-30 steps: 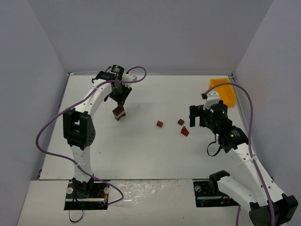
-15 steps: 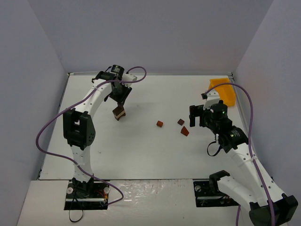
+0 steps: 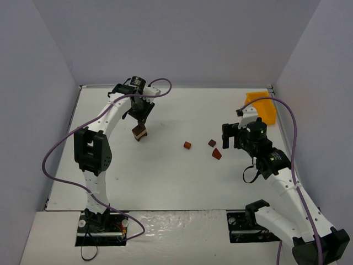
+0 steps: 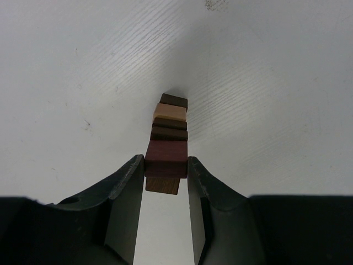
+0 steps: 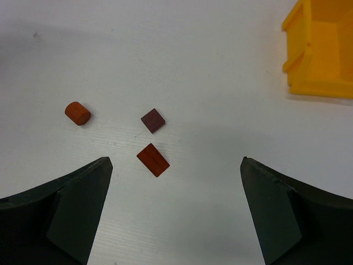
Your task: Build the wood block tower
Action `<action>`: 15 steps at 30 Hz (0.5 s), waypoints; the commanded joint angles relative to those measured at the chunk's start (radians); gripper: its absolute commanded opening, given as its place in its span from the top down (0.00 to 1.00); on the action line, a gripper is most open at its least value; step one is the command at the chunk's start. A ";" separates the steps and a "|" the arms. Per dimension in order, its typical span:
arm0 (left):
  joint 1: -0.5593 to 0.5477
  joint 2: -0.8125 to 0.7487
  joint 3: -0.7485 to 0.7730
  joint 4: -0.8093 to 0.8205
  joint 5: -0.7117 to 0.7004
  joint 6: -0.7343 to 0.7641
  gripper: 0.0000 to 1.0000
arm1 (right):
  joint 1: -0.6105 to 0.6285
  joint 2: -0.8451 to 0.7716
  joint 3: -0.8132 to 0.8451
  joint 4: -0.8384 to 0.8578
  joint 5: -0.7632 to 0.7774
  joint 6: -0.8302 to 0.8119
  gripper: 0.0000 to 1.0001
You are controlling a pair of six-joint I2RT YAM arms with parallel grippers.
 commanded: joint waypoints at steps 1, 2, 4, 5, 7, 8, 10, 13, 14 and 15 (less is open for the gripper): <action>0.005 -0.027 0.016 -0.003 0.007 -0.003 0.73 | -0.009 -0.015 0.001 0.039 0.011 -0.011 0.00; 0.005 -0.027 0.017 -0.003 0.006 -0.003 0.71 | -0.009 -0.015 0.001 0.039 0.011 -0.011 0.00; 0.005 -0.027 0.018 -0.003 0.005 -0.003 0.68 | -0.009 -0.014 0.000 0.039 0.009 -0.012 0.00; 0.005 -0.027 0.018 -0.003 0.005 -0.003 0.67 | -0.009 -0.014 0.000 0.039 0.008 -0.012 0.00; 0.005 -0.028 0.020 -0.002 0.003 -0.005 0.61 | -0.009 -0.013 0.001 0.039 0.008 -0.012 0.00; 0.005 -0.028 0.021 -0.002 0.002 -0.005 0.59 | -0.009 -0.012 0.001 0.038 0.007 -0.011 0.00; 0.003 -0.028 0.024 -0.002 0.000 -0.007 0.56 | -0.009 -0.010 0.001 0.039 0.005 -0.011 0.00; 0.005 -0.028 0.030 -0.002 -0.004 -0.009 0.51 | -0.009 -0.007 0.003 0.039 -0.001 -0.012 0.00; 0.005 -0.029 0.033 -0.001 -0.004 -0.011 0.50 | -0.009 -0.007 0.003 0.039 -0.003 -0.012 0.00; 0.005 -0.029 0.036 -0.001 -0.003 -0.014 0.48 | -0.009 -0.007 0.003 0.039 -0.006 -0.012 0.00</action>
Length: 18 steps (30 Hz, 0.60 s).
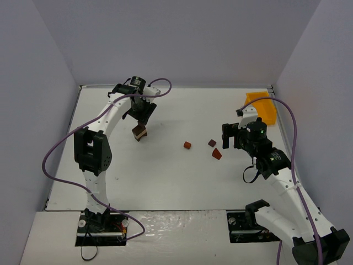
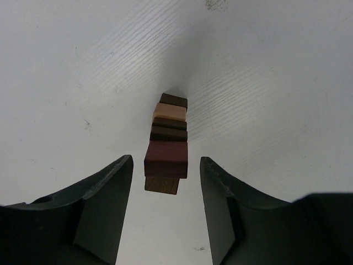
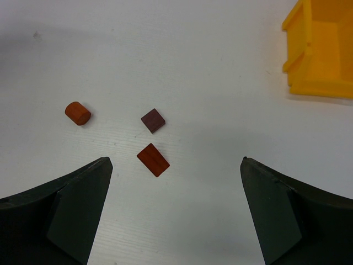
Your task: Build the wood block tower
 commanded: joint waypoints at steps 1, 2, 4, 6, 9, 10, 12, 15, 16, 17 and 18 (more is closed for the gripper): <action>0.005 -0.031 0.040 0.000 0.000 -0.013 0.47 | -0.009 -0.006 0.003 0.039 -0.009 -0.012 0.00; 0.005 -0.034 0.046 0.000 0.002 -0.016 0.46 | -0.009 -0.003 0.004 0.039 -0.015 -0.011 0.00; 0.003 -0.047 0.061 0.008 0.001 -0.031 0.46 | -0.009 0.007 0.007 0.038 -0.024 -0.007 0.00; 0.003 -0.072 0.067 0.031 -0.002 -0.061 0.46 | -0.009 0.026 0.009 0.038 -0.028 0.010 0.00; 0.003 -0.160 0.054 0.103 -0.009 -0.116 0.46 | -0.009 0.069 0.016 0.037 -0.055 0.051 0.00; 0.003 -0.196 0.039 0.127 -0.014 -0.138 0.46 | -0.009 0.091 0.019 0.038 -0.062 0.064 0.00; 0.003 -0.258 0.003 0.188 -0.036 -0.171 0.46 | -0.009 0.140 0.026 0.039 -0.064 0.095 0.01; 0.003 -0.357 -0.059 0.249 -0.066 -0.231 0.43 | -0.008 0.225 0.041 0.038 -0.062 0.133 0.03; 0.003 -0.397 -0.085 0.255 -0.073 -0.249 0.43 | -0.009 0.267 0.048 0.039 -0.064 0.156 0.04; 0.003 -0.432 -0.111 0.259 -0.077 -0.263 0.43 | -0.009 0.305 0.055 0.040 -0.066 0.178 0.05; 0.003 -0.459 -0.133 0.262 -0.077 -0.272 0.43 | -0.009 0.333 0.062 0.042 -0.067 0.195 0.06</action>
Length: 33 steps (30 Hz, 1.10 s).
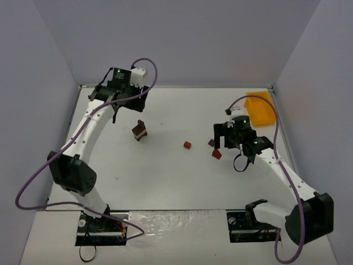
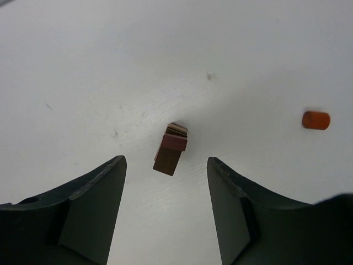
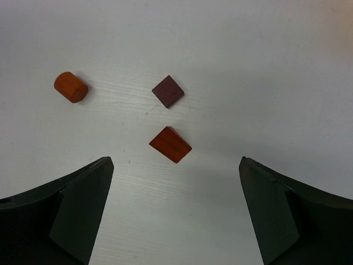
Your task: Build the wood block tower
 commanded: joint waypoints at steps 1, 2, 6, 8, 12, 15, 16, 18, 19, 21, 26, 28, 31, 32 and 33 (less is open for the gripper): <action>0.003 -0.212 -0.067 0.099 -0.033 -0.106 0.43 | -0.008 0.137 0.065 0.042 -0.011 0.111 0.07; 0.003 -0.241 -0.092 0.100 -0.031 -0.116 0.43 | -0.007 0.167 0.073 0.045 -0.004 0.130 0.09; 0.003 -0.353 -0.188 0.097 -0.025 -0.144 0.42 | 0.001 0.266 0.096 0.068 0.070 0.233 0.20; 0.003 -0.413 -0.259 0.097 -0.024 -0.158 0.42 | 0.016 0.318 0.115 0.085 0.115 0.302 0.24; 0.003 -0.488 -0.361 0.096 -0.008 -0.181 0.42 | 0.080 0.416 0.160 0.083 0.261 0.398 0.26; 0.003 -0.519 -0.411 0.094 0.003 -0.189 0.42 | 0.119 0.497 0.195 0.075 0.349 0.478 0.27; 0.003 -0.526 -0.421 0.094 0.008 -0.191 0.42 | 0.130 0.519 0.207 0.070 0.369 0.502 0.28; 0.003 -0.539 -0.441 0.095 0.012 -0.193 0.42 | 0.159 0.566 0.230 0.044 0.431 0.545 0.31; 0.003 -0.545 -0.450 0.095 0.014 -0.193 0.42 | 0.171 0.588 0.239 0.031 0.463 0.561 0.33; 0.003 -0.551 -0.458 0.095 0.019 -0.192 0.42 | 0.178 0.608 0.244 0.019 0.496 0.594 0.35; 0.003 -0.561 -0.473 0.094 0.033 -0.190 0.42 | 0.175 0.623 0.225 0.010 0.561 0.647 0.40; 0.003 -0.560 -0.477 0.094 0.034 -0.187 0.42 | 0.171 0.639 0.221 0.011 0.554 0.657 0.41; 0.003 -0.558 -0.476 0.095 0.039 -0.187 0.42 | 0.165 0.657 0.220 0.013 0.536 0.678 0.43; 0.003 -0.558 -0.475 0.094 0.042 -0.187 0.42 | 0.165 0.665 0.223 0.013 0.530 0.679 0.44; 0.003 -0.558 -0.474 0.094 0.042 -0.187 0.42 | 0.165 0.669 0.226 0.013 0.529 0.678 0.45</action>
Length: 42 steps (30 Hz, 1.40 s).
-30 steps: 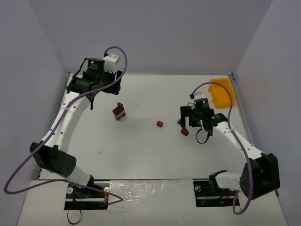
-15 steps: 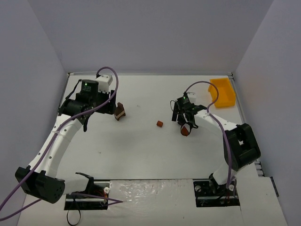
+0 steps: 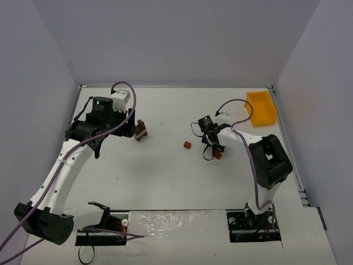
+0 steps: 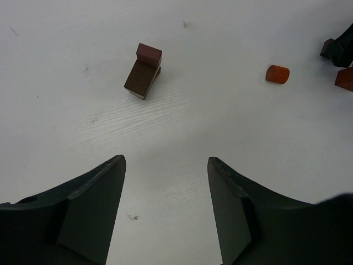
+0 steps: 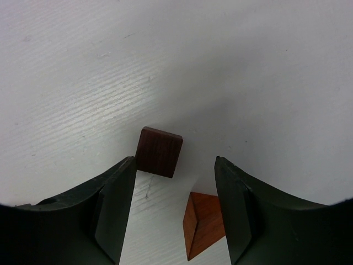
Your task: Build the wood block tower
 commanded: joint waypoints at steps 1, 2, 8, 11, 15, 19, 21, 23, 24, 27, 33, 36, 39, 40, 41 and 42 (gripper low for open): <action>0.003 -0.017 0.016 0.043 0.021 -0.008 0.42 | -0.006 0.021 0.028 -0.011 0.046 0.050 0.45; 0.003 -0.017 0.016 0.043 0.022 -0.008 0.42 | -0.006 0.026 0.029 -0.010 0.041 0.048 0.45; 0.003 -0.022 0.012 0.045 0.026 -0.011 0.42 | -0.003 0.028 0.039 0.013 0.010 0.030 0.47; 0.003 -0.020 0.009 0.044 0.028 -0.011 0.42 | -0.005 0.032 0.034 0.036 -0.014 0.010 0.47; 0.003 -0.022 0.004 0.043 0.031 -0.014 0.42 | -0.005 0.040 0.029 0.060 -0.032 -0.033 0.47; 0.003 -0.022 -0.005 0.045 0.032 -0.016 0.42 | -0.005 0.028 0.013 0.091 -0.058 -0.083 0.52; 0.003 -0.023 -0.009 0.045 0.032 -0.016 0.42 | -0.006 0.014 0.004 0.109 -0.080 -0.112 0.54; 0.003 -0.023 -0.011 0.045 0.032 -0.016 0.42 | -0.006 0.000 -0.002 0.126 -0.097 -0.145 0.56; 0.003 -0.021 -0.012 0.045 0.032 -0.017 0.42 | -0.006 -0.005 -0.005 0.132 -0.103 -0.160 0.57; 0.003 -0.019 -0.009 0.046 0.034 -0.014 0.42 | -0.011 -0.021 -0.011 0.142 -0.101 -0.205 0.63; 0.003 -0.017 -0.008 0.043 0.037 -0.013 0.42 | -0.038 -0.045 -0.024 0.162 -0.105 -0.258 0.76; 0.003 -0.020 -0.014 0.045 0.037 -0.014 0.42 | -0.049 -0.052 -0.021 0.176 -0.117 -0.300 0.82; 0.003 -0.023 -0.018 0.041 0.038 -0.013 0.42 | -0.057 -0.052 -0.018 0.188 -0.141 -0.347 0.88; 0.003 -0.023 -0.019 0.040 0.038 -0.013 0.42 | -0.057 -0.053 -0.017 0.202 -0.151 -0.376 0.93; 0.003 -0.022 -0.020 0.038 0.038 -0.013 0.42 | -0.057 -0.056 -0.018 0.210 -0.155 -0.397 0.97; 0.003 -0.023 -0.020 0.037 0.038 -0.013 0.42 | -0.057 -0.058 -0.018 0.216 -0.160 -0.404 1.00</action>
